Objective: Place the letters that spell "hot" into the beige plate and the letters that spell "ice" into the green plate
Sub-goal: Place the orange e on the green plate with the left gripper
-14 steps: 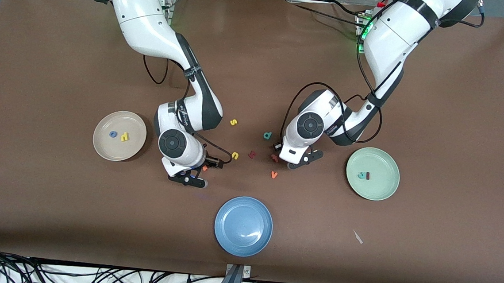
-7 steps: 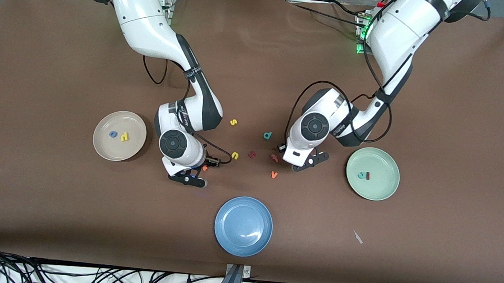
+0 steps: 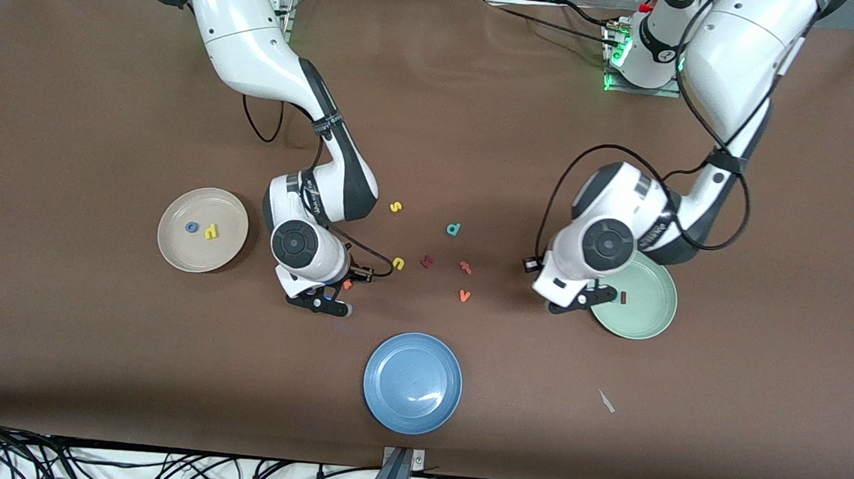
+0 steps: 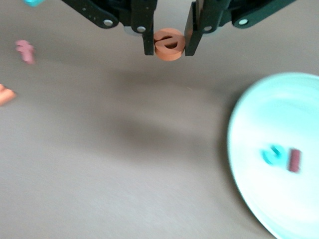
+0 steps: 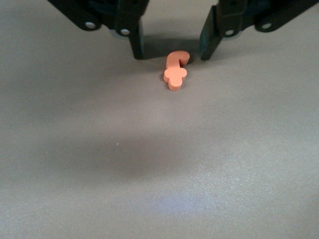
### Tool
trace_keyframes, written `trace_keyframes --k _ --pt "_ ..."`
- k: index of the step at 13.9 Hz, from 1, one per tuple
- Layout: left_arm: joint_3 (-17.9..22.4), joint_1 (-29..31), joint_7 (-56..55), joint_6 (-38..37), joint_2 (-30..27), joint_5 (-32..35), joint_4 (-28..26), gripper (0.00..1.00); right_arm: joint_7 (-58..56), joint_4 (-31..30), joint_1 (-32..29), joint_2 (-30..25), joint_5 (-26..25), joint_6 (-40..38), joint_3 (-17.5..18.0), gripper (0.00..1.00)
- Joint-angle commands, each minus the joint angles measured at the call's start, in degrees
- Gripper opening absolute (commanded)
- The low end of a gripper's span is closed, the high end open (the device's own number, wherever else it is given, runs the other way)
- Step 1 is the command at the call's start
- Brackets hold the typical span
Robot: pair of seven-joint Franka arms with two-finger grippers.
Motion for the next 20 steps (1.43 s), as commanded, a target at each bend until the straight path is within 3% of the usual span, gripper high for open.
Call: trace_keyframes --k 1,4,10,18,19,20 --pt "0.3 3.8 10.1 -2.5 -1.4 -0.9 -0.5 0.00 0.2 -0.4 0.3 0.5 1.1 1.5 0.1 0.34" --pt "0.3 7.8 17.4 -4.1 -1.4 3.6 -0.8 0.00 2.2 -0.4 0.3 0.5 1.9 1.5 0.1 0.01" --pt "0.3 13.3 27.8 -4.0 -0.5 3.9 -3.2 0.00 1.7 1.2 -1.0 -0.8 2.3 -2.5 0.0 0.00" --pt "0.3 14.1 28.1 0.7 2.2 3.9 -6.8 0.00 2.1 1.2 -0.9 -1.4 2.3 -3.4 0.0 0.01" --pt "0.3 14.1 28.1 0.9 2.4 3.9 -7.0 0.10 2.1 1.2 -0.9 -1.4 2.3 -3.4 0.0 0.10" --pt "0.3 14.1 28.3 0.9 2.4 3.9 -6.8 0.53 2.4 1.3 -0.8 -1.4 2.3 -3.4 0.0 0.32"
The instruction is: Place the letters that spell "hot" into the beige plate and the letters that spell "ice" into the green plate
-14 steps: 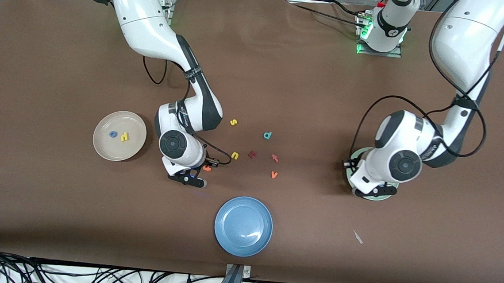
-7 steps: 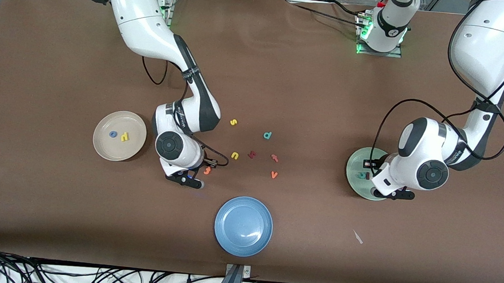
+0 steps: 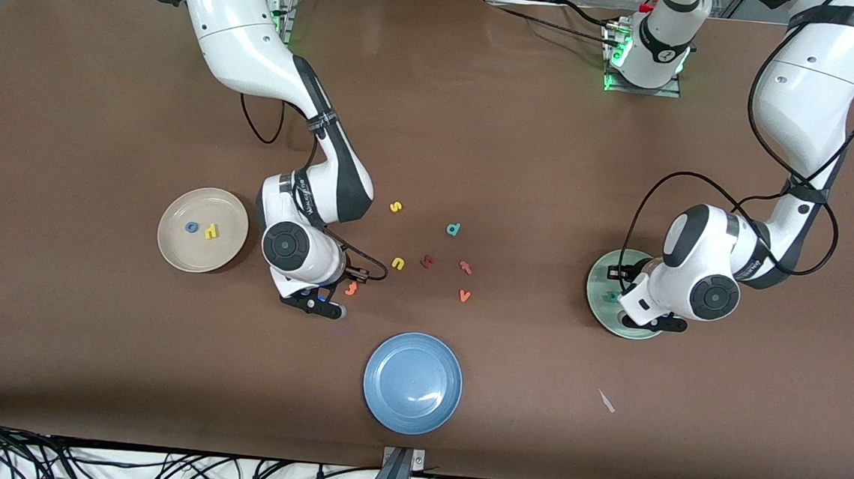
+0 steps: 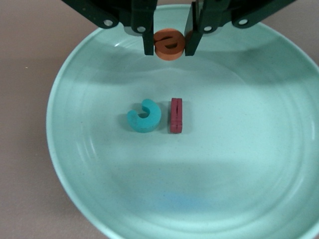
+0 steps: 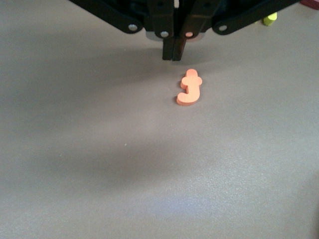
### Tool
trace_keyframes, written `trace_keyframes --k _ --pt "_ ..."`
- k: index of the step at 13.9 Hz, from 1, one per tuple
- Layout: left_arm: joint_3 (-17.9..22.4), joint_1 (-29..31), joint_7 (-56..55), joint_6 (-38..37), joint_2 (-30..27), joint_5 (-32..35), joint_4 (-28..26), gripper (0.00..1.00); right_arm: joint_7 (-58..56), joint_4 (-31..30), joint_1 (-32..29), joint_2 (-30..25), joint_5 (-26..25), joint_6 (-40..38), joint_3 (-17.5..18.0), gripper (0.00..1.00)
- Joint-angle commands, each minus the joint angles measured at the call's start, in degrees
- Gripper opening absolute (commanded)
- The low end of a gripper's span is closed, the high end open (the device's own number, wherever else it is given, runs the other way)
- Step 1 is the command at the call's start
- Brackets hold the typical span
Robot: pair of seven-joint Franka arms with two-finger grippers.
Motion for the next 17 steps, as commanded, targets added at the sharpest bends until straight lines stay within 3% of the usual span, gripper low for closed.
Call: trace_keyframes --k 1,3,7,11,17 --pt "-0.4 0.8 1.4 0.5 -0.7 1.2 -0.3 1.00 0.9 0.3 -0.1 -0.5 1.1 -0.9 0.1 0.45" --pt "-0.5 0.7 2.4 -0.2 -1.6 1.1 0.4 1.00 1.0 0.6 -0.1 -0.5 1.1 -0.8 0.1 0.68" --pt "-1.2 0.4 5.0 -3.6 -7.0 1.1 2.0 1.00 0.8 1.4 -0.3 -0.4 1.1 -0.2 0.1 0.93" --pt "-3.0 0.1 8.5 -6.5 -13.0 0.5 2.8 1.00 0.3 1.6 -0.5 1.3 1.1 4.2 0.1 0.93" --pt "-4.4 0.0 12.7 -24.4 -17.6 -0.6 14.1 1.00 0.3 1.7 -0.5 2.5 1.1 5.9 0.1 0.82"
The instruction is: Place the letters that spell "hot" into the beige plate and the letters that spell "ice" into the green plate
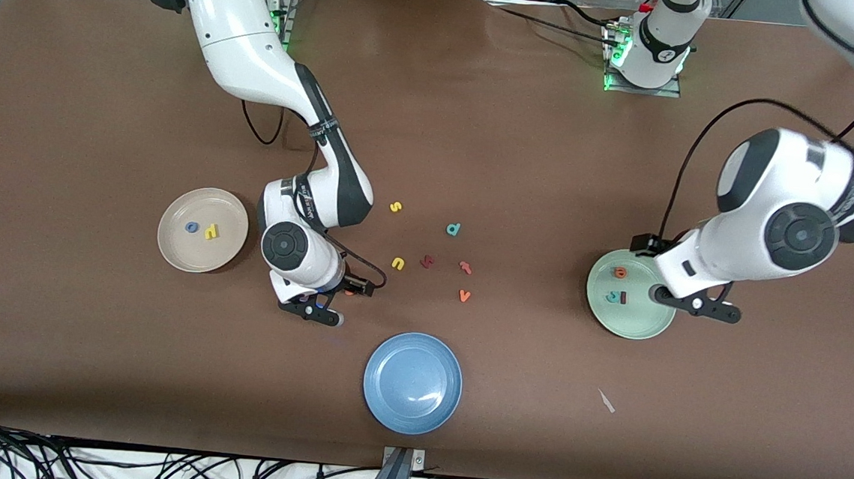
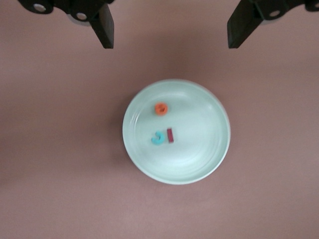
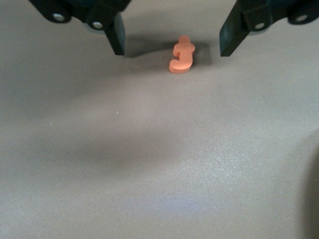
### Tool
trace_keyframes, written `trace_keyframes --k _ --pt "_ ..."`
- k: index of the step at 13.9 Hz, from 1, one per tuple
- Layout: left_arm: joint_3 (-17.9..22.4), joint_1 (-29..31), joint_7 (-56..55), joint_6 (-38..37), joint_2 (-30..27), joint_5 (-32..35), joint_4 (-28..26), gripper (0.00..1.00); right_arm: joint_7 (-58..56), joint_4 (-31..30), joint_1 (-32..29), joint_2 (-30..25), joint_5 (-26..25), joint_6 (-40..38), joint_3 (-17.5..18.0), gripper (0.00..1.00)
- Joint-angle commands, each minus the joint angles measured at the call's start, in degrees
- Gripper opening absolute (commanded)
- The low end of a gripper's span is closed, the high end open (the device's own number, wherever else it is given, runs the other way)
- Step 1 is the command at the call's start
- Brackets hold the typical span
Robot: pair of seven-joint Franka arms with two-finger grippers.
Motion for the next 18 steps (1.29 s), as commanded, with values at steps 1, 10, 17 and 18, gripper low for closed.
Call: trace_keyframes --k 1,10,17,18 --pt "-0.3 0.2 2.0 -4.9 -2.7 -1.1 4.2 1.00 -0.3 0.9 -0.2 0.5 1.1 0.2 0.1 0.71" --pt "9.9 -2.7 3.5 -4.8 -17.6 -10.8 -1.1 1.00 0.2 0.8 -0.2 0.9 2.7 1.7 0.2 0.23" --pt "20.0 -10.5 4.9 2.3 -25.6 -10.9 -12.5 1.00 -0.6 3.2 -1.4 -1.0 2.4 -7.4 -0.6 0.04" --pt "20.0 -10.4 4.9 2.4 -27.1 -10.9 -14.8 1.00 -2.1 3.9 -2.5 -2.0 1.7 -10.1 -0.8 0.04"
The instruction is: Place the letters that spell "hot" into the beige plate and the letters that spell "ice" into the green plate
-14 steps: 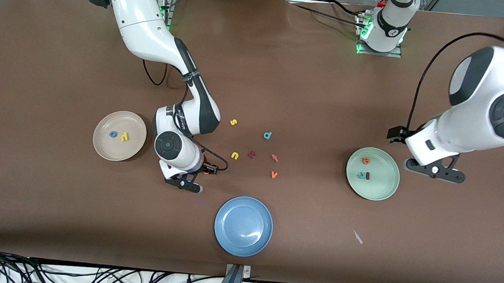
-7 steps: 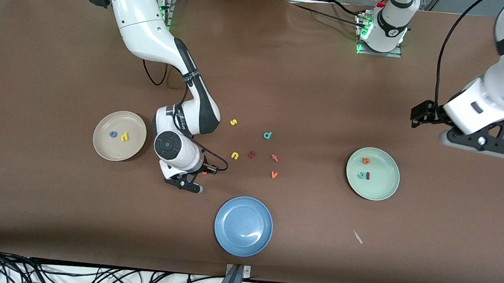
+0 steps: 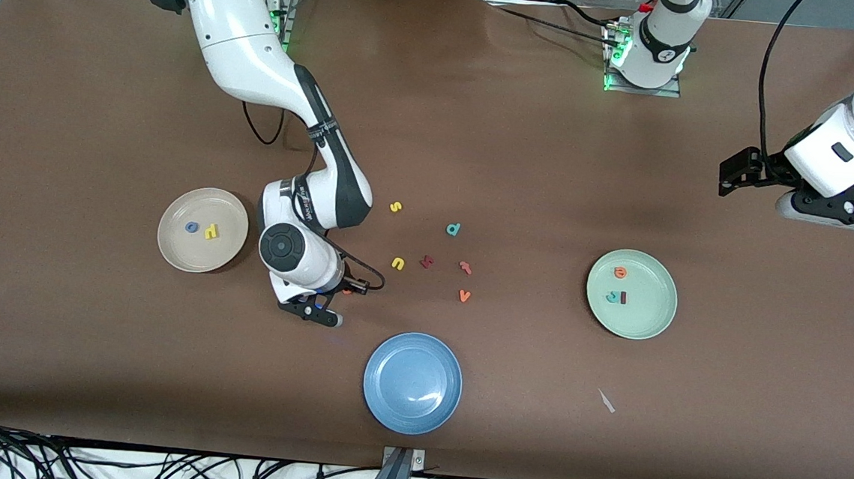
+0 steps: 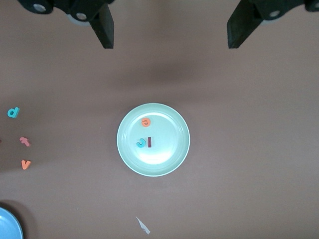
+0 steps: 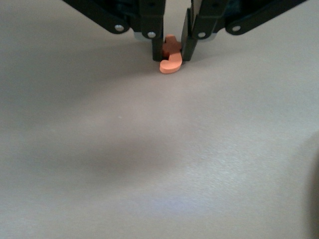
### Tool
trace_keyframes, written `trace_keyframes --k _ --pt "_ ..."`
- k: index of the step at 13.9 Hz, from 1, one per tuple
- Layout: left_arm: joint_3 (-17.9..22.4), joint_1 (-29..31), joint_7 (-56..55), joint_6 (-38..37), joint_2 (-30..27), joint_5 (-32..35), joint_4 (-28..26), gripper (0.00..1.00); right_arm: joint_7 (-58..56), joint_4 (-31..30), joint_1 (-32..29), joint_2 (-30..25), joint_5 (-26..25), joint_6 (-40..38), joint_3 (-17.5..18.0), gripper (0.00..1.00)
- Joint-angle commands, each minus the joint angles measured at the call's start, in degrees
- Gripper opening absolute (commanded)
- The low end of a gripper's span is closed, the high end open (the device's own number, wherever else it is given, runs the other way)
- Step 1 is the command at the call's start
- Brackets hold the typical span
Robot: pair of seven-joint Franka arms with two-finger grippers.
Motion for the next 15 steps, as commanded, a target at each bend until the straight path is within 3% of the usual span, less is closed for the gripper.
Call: trace_keyframes --k 1,4,7,11,13,14,15 --pt "0.8 0.0 1.3 2.3 -5.4 -1.8 -6.5 1.00 -4.9 2.4 -2.2 -2.8 -0.4 -7.5 -0.8 0.04" --pt "-0.8 0.8 1.0 2.3 -5.3 -1.6 -6.1 1.00 -13.0 -5.4 -2.1 -8.7 -0.9 -11.2 -5.0 0.04" --pt "-0.9 0.2 0.6 1.9 -1.8 -1.3 -2.5 1.00 -22.4 -18.2 -2.1 -17.6 -0.9 -9.4 -8.8 0.04" --pt "-0.8 0.7 1.0 2.0 -0.5 -1.1 -1.2 1.00 -37.7 -38.1 -2.1 -28.4 -0.8 2.0 -14.4 0.04" --pt "-0.8 0.7 1.0 2.4 0.0 -1.1 -1.2 1.00 -46.2 -40.6 -2.2 -28.7 -0.5 3.4 -17.8 0.05" --pt "-0.7 0.7 1.0 2.4 0.0 -1.1 -1.0 1.00 -48.0 -40.5 -2.4 -28.4 -0.2 3.1 -18.4 0.23" --pt "-0.7 0.7 1.0 2.2 0.1 -1.1 -0.4 1.00 -47.1 -40.2 -2.4 -28.4 0.0 2.7 -18.4 0.97"
